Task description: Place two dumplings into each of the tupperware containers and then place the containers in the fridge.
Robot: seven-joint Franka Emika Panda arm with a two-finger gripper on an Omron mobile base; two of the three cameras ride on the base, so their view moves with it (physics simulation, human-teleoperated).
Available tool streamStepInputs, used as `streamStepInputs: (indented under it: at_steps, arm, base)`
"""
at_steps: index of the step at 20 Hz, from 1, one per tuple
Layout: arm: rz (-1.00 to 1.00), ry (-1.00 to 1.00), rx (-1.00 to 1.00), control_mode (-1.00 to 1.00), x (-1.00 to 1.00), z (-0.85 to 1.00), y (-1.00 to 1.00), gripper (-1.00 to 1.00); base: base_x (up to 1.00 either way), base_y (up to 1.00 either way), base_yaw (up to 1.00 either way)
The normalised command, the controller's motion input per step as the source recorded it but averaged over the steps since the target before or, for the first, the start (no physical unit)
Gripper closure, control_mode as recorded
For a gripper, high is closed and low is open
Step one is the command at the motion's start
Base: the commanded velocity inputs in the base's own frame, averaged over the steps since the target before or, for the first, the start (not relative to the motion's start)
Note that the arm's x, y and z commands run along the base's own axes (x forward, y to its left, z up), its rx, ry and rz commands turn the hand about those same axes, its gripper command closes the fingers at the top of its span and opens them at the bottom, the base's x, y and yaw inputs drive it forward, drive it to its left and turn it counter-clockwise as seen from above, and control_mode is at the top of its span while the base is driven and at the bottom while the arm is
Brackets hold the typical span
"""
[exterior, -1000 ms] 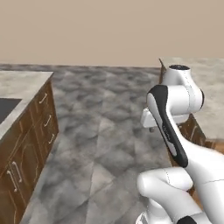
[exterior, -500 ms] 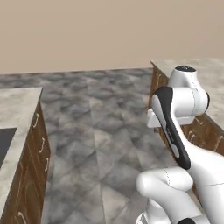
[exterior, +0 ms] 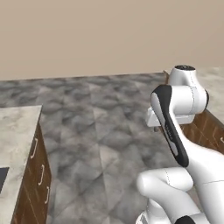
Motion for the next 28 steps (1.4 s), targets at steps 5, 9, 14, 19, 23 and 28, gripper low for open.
streamStepInputs:
  at_steps: [5, 9, 14, 19, 23, 28]
  arm:
    - [0.00, 0.00, 0.00, 1.00, 0.00, 0.00, 0.00, -1.00]
    - [0.00, 0.00, 0.00, 1.00, 0.00, 0.00, 0.00, -1.00]
    - [0.00, 0.00, 0.00, 1.00, 0.00, 0.00, 0.00, -1.00]
    - [0.00, 0.00, 0.00, 1.00, 0.00, 0.00, 0.00, -1.00]
    - [0.00, 0.00, 0.00, 1.00, 0.00, 0.00, 0.00, -1.00]
    - [0.00, 0.00, 0.00, 1.00, 0.00, 0.00, 0.00, -1.00]
  base:
    - [1.00, 0.00, 0.00]
    - [1.00, -0.16, 0.00]
    - [1.00, -0.14, 0.00]
    - [1.00, -0.02, 0.04]
    - [1.00, -0.10, 0.20]
    - [1.00, -0.13, 0.40]
